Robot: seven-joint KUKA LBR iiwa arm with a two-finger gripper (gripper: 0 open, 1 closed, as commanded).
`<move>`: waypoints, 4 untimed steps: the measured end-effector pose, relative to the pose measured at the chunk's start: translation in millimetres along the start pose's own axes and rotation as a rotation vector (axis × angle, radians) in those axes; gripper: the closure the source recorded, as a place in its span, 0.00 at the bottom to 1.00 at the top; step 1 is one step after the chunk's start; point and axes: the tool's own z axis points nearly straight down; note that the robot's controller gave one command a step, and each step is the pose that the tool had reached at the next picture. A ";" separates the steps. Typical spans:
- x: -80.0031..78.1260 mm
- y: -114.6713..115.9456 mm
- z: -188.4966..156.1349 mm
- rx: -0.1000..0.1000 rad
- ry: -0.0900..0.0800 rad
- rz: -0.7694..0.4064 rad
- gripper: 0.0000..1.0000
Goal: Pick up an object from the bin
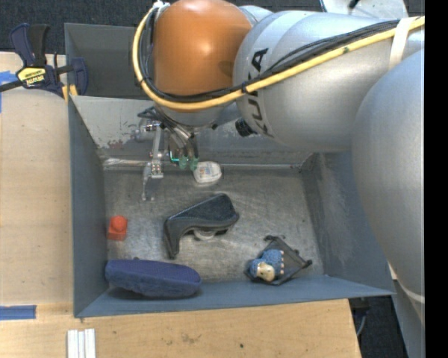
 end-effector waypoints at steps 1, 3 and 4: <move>-21.6 -79.2 102.0 0.000 -0.003 0.365 0.00; 36.1 -209.0 135.1 0.000 -0.013 0.191 0.00; 88.8 -249.7 130.3 -0.001 -0.030 0.071 0.00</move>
Offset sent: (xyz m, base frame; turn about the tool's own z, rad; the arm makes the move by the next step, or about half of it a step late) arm 0.0214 -0.0775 -0.1009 0.3652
